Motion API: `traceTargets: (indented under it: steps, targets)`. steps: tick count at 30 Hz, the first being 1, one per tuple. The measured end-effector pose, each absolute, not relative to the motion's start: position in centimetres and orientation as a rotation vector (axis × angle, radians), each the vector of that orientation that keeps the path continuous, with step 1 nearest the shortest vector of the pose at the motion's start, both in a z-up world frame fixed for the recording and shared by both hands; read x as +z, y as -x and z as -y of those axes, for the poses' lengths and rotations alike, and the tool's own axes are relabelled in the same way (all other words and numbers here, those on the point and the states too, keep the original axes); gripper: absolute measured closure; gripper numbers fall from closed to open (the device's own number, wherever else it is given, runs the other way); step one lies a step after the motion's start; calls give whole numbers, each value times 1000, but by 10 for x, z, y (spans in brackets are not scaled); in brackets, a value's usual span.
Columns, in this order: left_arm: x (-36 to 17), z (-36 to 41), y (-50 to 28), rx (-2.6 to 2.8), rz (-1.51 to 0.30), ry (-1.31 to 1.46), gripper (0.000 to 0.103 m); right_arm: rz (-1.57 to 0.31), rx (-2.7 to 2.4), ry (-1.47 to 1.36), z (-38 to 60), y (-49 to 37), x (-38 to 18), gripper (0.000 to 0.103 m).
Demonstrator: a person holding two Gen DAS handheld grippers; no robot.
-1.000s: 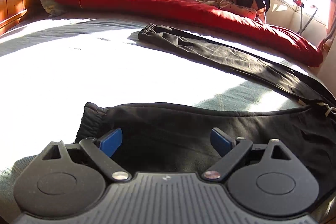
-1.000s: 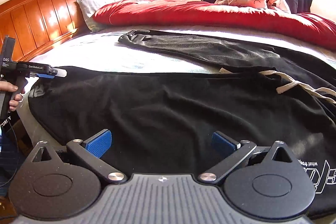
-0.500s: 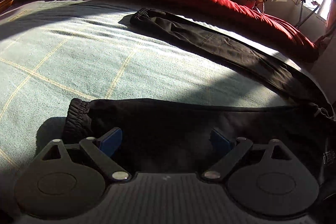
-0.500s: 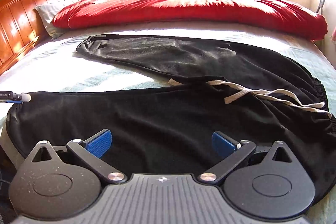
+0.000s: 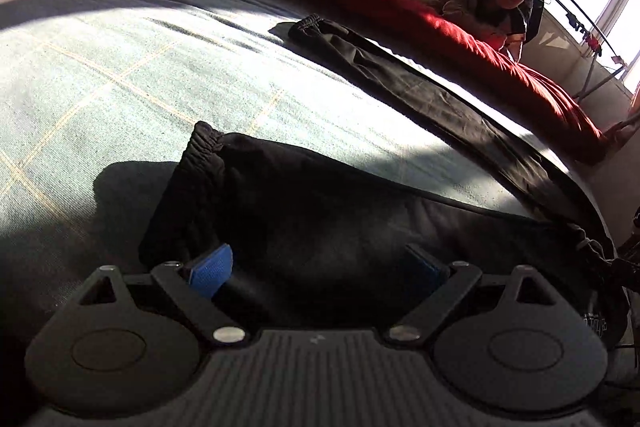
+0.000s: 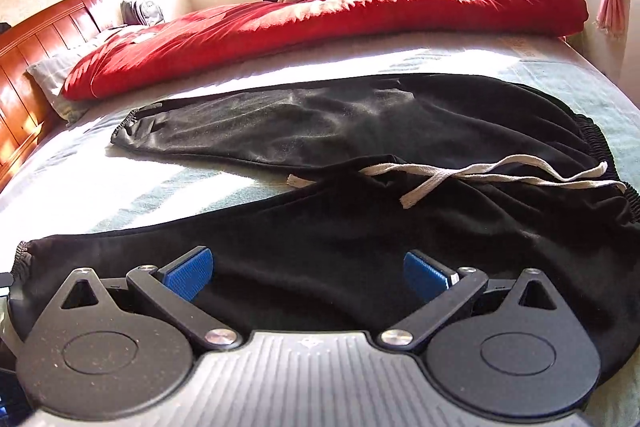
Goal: Fold clothes
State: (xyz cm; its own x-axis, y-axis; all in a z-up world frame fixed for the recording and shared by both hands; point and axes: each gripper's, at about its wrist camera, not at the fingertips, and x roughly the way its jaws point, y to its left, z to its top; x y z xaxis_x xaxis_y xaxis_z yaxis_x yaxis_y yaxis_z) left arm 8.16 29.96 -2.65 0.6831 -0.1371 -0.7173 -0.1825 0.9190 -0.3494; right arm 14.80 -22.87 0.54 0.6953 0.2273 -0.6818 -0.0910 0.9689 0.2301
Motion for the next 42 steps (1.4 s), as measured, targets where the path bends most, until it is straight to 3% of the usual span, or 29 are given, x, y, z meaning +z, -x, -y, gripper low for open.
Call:
traceTargets:
  steps: [8,17,27,32,37,42]
  targets:
    - [-59,-309,-85,-34,-861,573,11,-804,195,-175,221,-161,5,0]
    - [-27,-301,-85,59,-813,389,11,-855,141,-170,225,-158,-4,0]
    - [-63,-271,-108,-6,-934,297,10,-1040,35,-259,253,-132,-58,0]
    - [-51,-267,-107,-33,-902,260,9,-976,38,-239,249,-126,-46,0]
    - [-54,-252,-111,-77,-913,222,9,-940,148,-108,202,-147,-44,0]
    - [-62,-252,-98,-70,-942,211,9,-1018,204,121,158,-136,-71,0]
